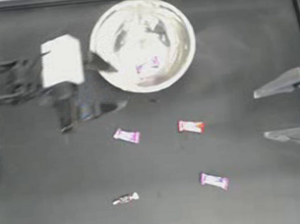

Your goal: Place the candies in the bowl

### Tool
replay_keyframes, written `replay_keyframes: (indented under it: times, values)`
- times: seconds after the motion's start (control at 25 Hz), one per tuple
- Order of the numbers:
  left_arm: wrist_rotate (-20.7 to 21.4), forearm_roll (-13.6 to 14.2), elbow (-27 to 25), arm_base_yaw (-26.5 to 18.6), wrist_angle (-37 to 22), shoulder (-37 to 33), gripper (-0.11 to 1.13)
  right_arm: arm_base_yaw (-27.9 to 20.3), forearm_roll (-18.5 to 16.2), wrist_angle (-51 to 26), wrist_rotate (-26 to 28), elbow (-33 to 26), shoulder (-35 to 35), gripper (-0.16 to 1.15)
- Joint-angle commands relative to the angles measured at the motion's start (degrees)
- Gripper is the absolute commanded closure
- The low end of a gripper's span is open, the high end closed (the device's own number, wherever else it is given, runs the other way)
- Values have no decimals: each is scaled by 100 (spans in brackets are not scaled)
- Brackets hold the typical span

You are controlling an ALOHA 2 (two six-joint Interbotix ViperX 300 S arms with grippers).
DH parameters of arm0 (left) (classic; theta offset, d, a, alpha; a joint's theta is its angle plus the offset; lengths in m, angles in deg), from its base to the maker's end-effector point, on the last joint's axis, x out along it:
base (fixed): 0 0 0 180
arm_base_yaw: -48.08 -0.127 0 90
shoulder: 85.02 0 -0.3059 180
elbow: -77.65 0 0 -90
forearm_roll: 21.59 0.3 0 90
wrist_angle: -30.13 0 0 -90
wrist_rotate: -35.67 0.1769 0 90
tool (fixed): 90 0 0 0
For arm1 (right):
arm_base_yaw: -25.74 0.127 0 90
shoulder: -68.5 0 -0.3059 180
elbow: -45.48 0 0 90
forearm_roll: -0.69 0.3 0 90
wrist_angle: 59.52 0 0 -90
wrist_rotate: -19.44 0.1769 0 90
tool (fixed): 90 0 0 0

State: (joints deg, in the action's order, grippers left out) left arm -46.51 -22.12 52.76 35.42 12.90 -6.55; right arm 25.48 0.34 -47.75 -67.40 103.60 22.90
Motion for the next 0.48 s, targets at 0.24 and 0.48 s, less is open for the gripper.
replay_keyframes:
  times: [0.24, 0.48]
  values:
    - [-9, -281, -817, 290, 554, -1046, 5, -18, 149, -1494, 0, -589, -53, -1]
    - [-9, -439, -1187, 290, 800, -1336, 5, -510, 431, -2461, 0, -914, -519, -1]
